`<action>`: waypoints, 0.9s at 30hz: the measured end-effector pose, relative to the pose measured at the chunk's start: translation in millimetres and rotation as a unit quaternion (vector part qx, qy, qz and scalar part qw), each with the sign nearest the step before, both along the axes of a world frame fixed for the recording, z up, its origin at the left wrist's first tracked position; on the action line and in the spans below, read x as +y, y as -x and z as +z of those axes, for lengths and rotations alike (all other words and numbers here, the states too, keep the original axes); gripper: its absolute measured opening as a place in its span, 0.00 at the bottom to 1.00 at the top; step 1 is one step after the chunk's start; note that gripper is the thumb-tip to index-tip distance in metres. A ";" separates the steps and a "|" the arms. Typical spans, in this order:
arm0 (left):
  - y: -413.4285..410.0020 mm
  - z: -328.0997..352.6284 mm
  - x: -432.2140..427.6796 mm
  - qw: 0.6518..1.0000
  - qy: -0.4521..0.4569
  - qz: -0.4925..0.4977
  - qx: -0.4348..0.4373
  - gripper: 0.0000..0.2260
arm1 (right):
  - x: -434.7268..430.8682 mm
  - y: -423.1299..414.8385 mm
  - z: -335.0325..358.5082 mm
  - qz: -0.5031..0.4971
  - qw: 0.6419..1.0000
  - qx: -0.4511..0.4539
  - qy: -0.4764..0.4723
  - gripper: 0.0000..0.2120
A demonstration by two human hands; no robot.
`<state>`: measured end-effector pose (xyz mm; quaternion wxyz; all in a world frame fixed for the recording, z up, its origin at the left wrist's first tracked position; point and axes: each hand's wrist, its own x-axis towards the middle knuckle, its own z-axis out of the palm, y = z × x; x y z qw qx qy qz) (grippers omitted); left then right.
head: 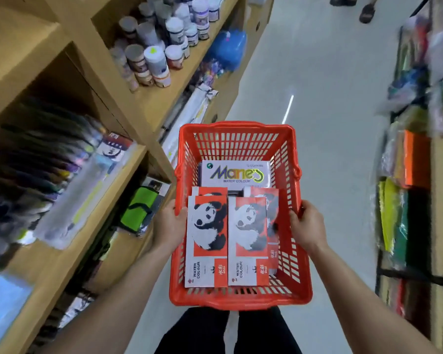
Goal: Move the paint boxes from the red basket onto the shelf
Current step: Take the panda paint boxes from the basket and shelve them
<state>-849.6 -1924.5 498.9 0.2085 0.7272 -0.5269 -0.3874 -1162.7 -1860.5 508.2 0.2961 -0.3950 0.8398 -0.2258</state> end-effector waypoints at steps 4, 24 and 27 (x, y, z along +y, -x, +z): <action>24.0 -46.2 -72.2 1.000 -0.023 0.001 -0.022 0.04 | -73.8 22.1 -42.9 -0.008 1.000 -0.013 -0.010 0.08; 41.0 -102.7 -139.7 0.988 -0.136 -0.021 0.067 0.18 | -201.8 -17.7 -86.4 0.135 0.987 0.035 0.079 0.18; 36.0 -107.4 -139.8 0.986 -0.135 -0.014 0.101 0.23 | -259.6 -48.1 -117.6 0.288 0.951 -0.012 -0.109 0.32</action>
